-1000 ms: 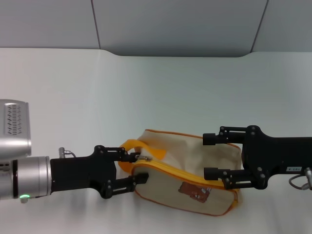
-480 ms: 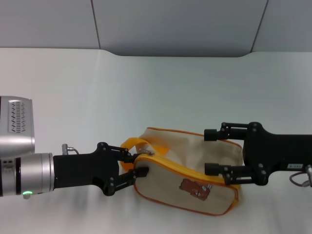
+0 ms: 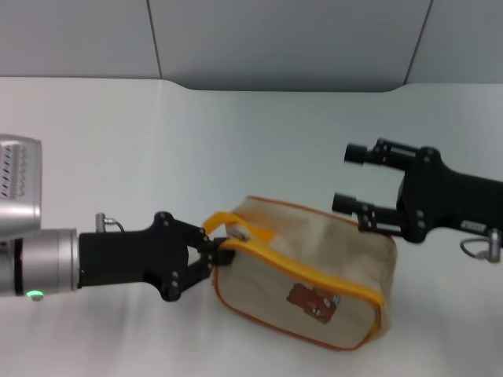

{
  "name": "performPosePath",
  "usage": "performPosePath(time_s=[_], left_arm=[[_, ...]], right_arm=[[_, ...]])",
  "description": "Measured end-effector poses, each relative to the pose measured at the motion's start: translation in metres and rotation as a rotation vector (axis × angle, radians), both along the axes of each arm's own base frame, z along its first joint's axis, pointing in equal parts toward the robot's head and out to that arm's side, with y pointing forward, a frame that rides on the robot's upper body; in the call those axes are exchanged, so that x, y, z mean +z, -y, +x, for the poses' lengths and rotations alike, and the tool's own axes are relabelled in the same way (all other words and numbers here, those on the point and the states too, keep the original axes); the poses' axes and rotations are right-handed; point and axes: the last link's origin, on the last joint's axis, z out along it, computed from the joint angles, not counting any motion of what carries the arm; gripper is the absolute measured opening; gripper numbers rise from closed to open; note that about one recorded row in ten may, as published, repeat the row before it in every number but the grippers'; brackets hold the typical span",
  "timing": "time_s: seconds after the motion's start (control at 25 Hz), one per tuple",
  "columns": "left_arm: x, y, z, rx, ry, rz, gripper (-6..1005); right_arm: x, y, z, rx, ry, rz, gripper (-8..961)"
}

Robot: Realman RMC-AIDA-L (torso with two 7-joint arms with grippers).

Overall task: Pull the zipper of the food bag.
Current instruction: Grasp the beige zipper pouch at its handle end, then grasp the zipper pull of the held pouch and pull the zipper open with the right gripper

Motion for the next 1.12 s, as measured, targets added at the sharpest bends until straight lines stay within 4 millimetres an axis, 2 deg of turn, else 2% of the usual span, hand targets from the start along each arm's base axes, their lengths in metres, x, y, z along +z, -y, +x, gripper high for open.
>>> performPosePath(time_s=[0.16, 0.68, 1.04, 1.12], left_arm=[[0.014, -0.006, 0.004, -0.037, 0.014, 0.018, 71], [0.049, -0.031, 0.033, -0.18, 0.018, 0.009, 69], [0.048, -0.04, 0.047, -0.21, 0.002, 0.01, 65], [0.048, -0.041, 0.048, -0.212, 0.001, 0.012, 65]], right_arm=[[-0.004, -0.006, -0.001, 0.032, 0.013, 0.108, 727], [-0.034, 0.0, -0.013, 0.341, 0.089, 0.453, 726], [-0.049, -0.008, -0.022, 0.385, 0.142, 0.449, 726], [-0.053, -0.008, -0.022, 0.396, 0.157, 0.431, 652]])
